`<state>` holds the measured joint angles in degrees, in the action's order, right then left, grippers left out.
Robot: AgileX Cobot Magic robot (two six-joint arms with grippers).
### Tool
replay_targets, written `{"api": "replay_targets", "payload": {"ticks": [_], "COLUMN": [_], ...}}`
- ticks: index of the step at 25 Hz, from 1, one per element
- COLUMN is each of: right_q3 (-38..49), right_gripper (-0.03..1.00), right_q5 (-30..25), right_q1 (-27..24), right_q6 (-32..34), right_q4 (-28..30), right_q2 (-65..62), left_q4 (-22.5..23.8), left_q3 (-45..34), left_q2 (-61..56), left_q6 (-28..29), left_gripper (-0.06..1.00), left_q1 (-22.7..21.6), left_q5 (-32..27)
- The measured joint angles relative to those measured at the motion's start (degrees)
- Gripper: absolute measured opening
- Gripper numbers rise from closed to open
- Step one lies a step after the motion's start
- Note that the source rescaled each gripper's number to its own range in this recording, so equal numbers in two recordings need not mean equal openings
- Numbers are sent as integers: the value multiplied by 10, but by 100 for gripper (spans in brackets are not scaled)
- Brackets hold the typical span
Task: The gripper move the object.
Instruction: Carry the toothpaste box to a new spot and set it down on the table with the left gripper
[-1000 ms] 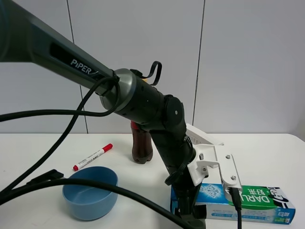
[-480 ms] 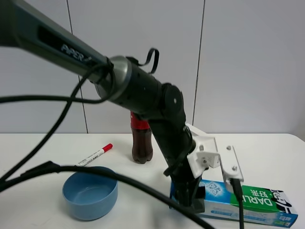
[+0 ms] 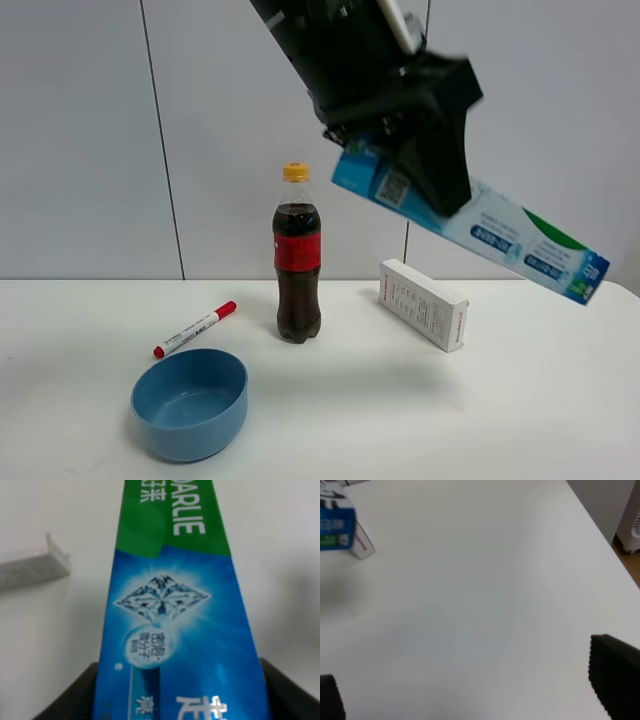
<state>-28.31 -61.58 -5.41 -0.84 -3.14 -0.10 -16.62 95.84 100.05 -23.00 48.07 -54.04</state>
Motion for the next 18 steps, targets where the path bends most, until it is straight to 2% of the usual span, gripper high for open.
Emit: {"api": "replay_targets", "payload": {"ticks": [3,6,7,9,12,14,18], "right_q3": [0,0,0,0,0,0,0], "right_gripper": [100,100,100,100,100,100,100], "right_q5": [0,0,0,0,0,0,0], "right_q1": [0,0,0,0,0,0,0], "right_q6": [0,0,0,0,0,0,0], "right_q4": [0,0,0,0,0,0,0], "right_q2": [0,0,0,0,0,0,0], "left_q4": [53,156,199,321,449,476,468], "left_q3": [0,-2,-2,-2,-2,-2,-34], "left_q2": [-54,-113,-130,-169,-214,-236,-265], "left_q6": [81,166,201,270,346,372,400], "left_gripper": [2,2,2,2,2,2,2], "left_q1": [0,0,0,0,-7,-25,-93], "left_q5": [-50,-86,-98,-128,-168,-168,-164]}}
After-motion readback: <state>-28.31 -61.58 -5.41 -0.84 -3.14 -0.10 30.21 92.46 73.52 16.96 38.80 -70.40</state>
